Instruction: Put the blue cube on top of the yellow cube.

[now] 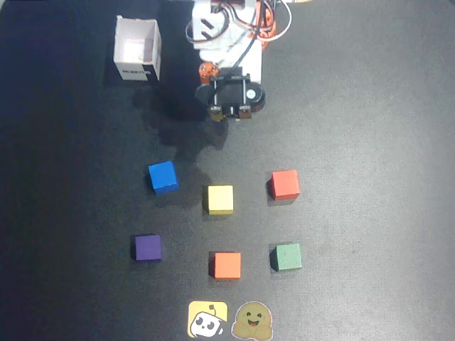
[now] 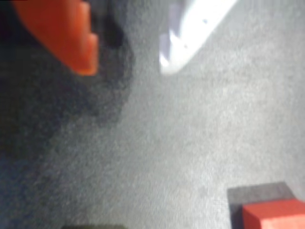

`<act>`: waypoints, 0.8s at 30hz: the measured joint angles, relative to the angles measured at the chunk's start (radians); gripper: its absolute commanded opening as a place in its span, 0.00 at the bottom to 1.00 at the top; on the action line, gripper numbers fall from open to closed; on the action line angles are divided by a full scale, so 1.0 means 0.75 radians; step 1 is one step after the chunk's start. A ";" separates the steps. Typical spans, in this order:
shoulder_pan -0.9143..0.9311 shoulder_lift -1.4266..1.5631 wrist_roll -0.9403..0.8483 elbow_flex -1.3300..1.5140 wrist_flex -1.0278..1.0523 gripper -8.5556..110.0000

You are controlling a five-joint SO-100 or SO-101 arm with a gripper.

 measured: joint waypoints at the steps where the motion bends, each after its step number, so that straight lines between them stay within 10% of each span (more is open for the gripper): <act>1: 0.002 0.000 -0.004 -0.025 0.008 0.18; 24: 0.119 -0.546 0.014 -0.337 -0.157 0.24</act>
